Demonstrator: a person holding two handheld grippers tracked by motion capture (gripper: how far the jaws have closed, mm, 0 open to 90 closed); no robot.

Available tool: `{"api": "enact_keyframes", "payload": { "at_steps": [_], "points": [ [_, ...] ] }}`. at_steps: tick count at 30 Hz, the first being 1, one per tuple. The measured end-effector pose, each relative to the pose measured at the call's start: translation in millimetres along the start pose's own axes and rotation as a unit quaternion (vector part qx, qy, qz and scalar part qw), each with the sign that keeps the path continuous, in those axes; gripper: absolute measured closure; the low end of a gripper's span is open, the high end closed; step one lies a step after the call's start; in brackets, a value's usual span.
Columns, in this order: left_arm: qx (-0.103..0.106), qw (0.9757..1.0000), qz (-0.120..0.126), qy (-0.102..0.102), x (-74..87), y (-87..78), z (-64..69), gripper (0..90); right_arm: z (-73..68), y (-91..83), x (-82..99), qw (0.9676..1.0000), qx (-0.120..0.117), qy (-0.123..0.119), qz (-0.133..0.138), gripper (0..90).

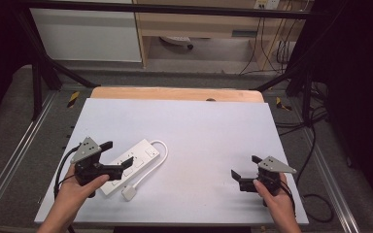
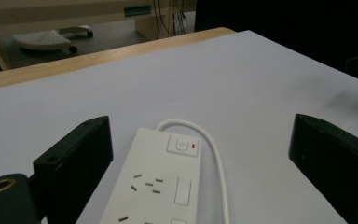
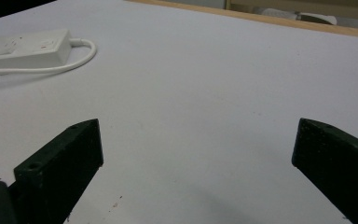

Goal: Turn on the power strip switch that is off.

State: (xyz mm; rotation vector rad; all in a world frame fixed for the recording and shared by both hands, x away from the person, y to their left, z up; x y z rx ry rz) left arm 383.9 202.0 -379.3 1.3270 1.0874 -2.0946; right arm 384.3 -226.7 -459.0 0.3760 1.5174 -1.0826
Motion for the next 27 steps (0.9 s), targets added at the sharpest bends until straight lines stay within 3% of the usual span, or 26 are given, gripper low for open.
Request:
{"api": "enact_keyframes", "payload": {
  "at_steps": [6, 27],
  "points": [
    [-0.009, 0.9999, 0.005, 0.002, -7.7, 6.4, 1.8, 6.5, 0.4, -1.1, -0.1, 1.0, 0.002, 0.0, 0.001, 2.3],
    [-0.025, 0.9996, -0.003, 0.01, -10.6, 35.0, 3.6, 7.8, 1.1, -2.2, -0.2, 1.0, 0.003, 0.002, 0.0, 2.3]
  ]
}}
Point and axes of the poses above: each handheld gripper's, and its own axes: y roughly forward along the jaws, x roughly out of its underside, z roughly to its right, the point moved 6 cm from there along y, roughly forward along the jaws, and after that the axes turned 10 degrees about -y, right-handed, at the moved point
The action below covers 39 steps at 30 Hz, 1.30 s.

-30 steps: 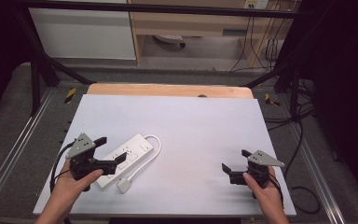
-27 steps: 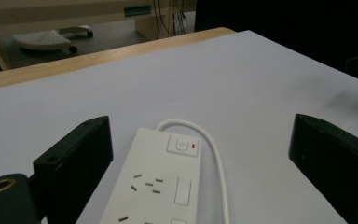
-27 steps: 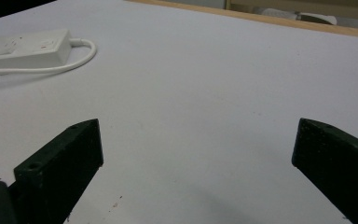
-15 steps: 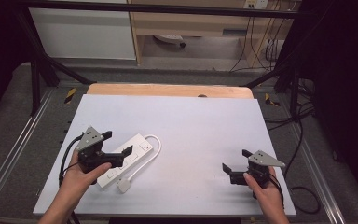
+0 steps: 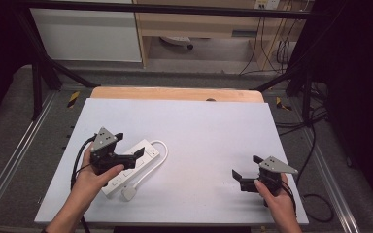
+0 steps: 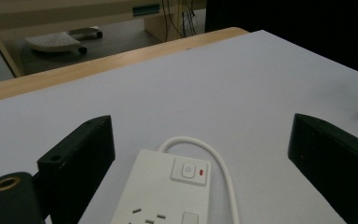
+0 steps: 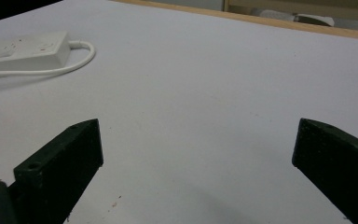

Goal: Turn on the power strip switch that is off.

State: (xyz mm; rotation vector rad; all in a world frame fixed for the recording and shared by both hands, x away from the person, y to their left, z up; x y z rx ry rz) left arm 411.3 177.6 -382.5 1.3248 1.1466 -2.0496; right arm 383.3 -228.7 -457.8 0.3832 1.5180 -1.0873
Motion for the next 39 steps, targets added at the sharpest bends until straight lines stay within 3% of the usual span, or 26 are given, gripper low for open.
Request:
{"api": "enact_keyframes", "payload": {
  "at_steps": [18, 25, 33, 39],
  "points": [
    [0.005, 0.9999, -0.013, 0.006, -0.4, 24.2, 6.1, 12.7, 1.4, -0.5, 1.0, 1.0, 0.001, 0.0, -0.001, 2.3],
    [0.017, 0.9997, -0.016, 0.011, 3.0, 29.4, 6.2, 20.7, 1.4, -0.3, 1.1, 1.0, 0.002, -0.001, -0.002, 2.3],
    [0.005, 0.9996, -0.027, 0.008, 7.9, 33.5, 0.1, 29.4, 1.9, -0.6, 1.5, 1.0, 0.002, -0.001, -0.003, 2.3],
    [-0.002, 0.9993, -0.037, 0.008, 10.6, 36.0, -4.9, 42.5, 2.2, -0.3, 1.8, 1.0, 0.002, -0.002, -0.004, 2.3]
  ]
}}
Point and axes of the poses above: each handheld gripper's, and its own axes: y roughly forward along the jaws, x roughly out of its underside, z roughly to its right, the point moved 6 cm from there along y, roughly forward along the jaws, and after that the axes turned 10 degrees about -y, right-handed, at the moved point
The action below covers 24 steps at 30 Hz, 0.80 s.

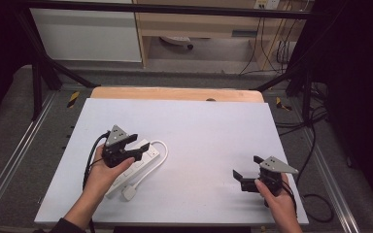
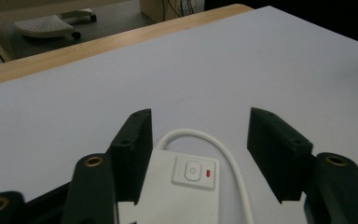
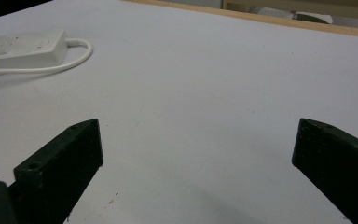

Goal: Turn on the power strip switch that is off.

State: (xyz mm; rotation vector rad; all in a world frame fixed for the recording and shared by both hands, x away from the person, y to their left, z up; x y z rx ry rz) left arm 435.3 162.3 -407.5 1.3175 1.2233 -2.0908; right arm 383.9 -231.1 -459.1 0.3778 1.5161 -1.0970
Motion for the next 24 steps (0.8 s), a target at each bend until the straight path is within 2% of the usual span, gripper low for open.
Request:
{"api": "enact_keyframes", "payload": {
  "at_steps": [16, 20, 24],
  "points": [
    [-0.003, 0.9995, -0.031, 0.01, 6.6, 5.1, -5.7, 64.3, -1.1, 1.4, 0.5, 1.0, -0.002, 0.0, -0.003, 2.3],
    [-0.007, 0.9994, -0.028, 0.02, 6.8, 4.6, -7.2, 71.5, -1.4, 2.3, 0.7, 1.0, -0.003, 0.001, -0.004, 2.3],
    [-0.002, 0.9992, -0.039, 0.013, 9.3, 7.0, -9.3, 76.6, -1.5, 3.6, 1.2, 1.0, -0.003, -0.001, -0.007, 2.3]
  ]
}}
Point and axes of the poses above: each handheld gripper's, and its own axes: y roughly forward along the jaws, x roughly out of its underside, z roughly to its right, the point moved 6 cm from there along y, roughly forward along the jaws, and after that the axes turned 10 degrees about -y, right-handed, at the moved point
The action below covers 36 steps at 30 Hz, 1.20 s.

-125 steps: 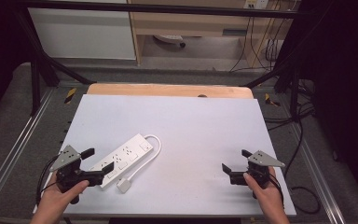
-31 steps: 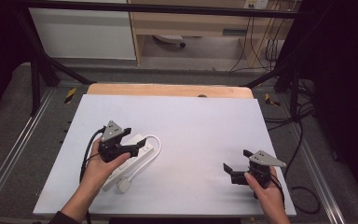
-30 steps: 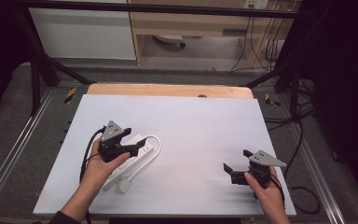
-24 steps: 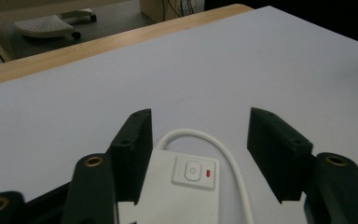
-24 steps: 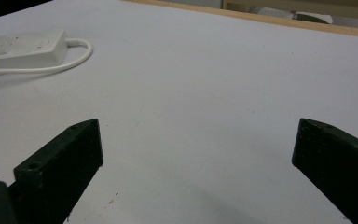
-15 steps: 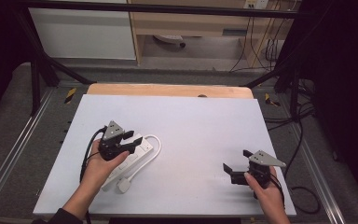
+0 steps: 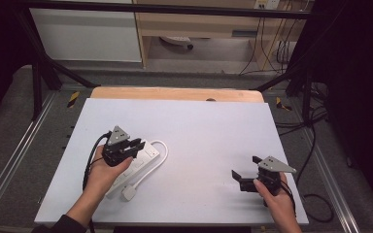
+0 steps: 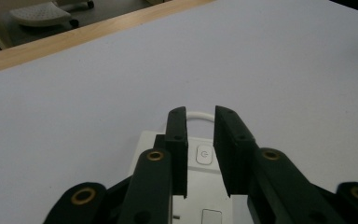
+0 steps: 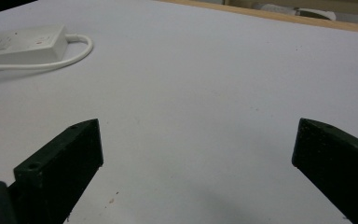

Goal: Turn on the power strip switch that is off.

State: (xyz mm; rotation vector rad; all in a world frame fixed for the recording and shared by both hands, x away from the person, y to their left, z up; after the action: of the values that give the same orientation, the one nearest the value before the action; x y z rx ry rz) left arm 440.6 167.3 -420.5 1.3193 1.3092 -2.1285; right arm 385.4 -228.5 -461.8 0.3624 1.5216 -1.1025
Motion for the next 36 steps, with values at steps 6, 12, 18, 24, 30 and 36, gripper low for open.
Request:
{"api": "enact_keyframes", "payload": {
  "at_steps": [6, 12, 18, 24, 30, 36],
  "points": [
    [0.009, 0.9998, -0.014, -0.004, 3.3, 2.7, 0.3, 82.1, -0.6, -0.3, 0.0, 1.0, 0.0, 0.0, 0.0, 2.4],
    [0.012, 0.9996, -0.023, -0.007, 8.1, 4.6, -0.9, 89.3, -1.2, -0.3, -0.6, 1.0, -0.001, -0.001, 0.001, 2.4],
    [0.01, 0.9994, -0.029, -0.018, 12.9, 6.1, -7.5, 90.0, -1.3, -0.2, -0.7, 1.0, -0.001, -0.002, 0.001, 2.3],
    [0.011, 0.999, -0.04, -0.017, 16.4, 7.4, -9.6, 90.0, -1.7, 0.5, -0.6, 1.0, 0.0, -0.002, 0.0, 2.3],
    [0.012, 0.9985, -0.051, -0.017, 21.0, 9.3, -9.5, 90.0, -1.9, 0.5, -0.6, 1.0, -0.001, -0.003, 0.0, 2.3],
    [0.014, 0.9978, -0.062, -0.017, 26.4, 9.5, -9.4, 90.0, -1.6, 0.4, -0.7, 1.0, -0.001, -0.003, 0.0, 2.3]
  ]
}}
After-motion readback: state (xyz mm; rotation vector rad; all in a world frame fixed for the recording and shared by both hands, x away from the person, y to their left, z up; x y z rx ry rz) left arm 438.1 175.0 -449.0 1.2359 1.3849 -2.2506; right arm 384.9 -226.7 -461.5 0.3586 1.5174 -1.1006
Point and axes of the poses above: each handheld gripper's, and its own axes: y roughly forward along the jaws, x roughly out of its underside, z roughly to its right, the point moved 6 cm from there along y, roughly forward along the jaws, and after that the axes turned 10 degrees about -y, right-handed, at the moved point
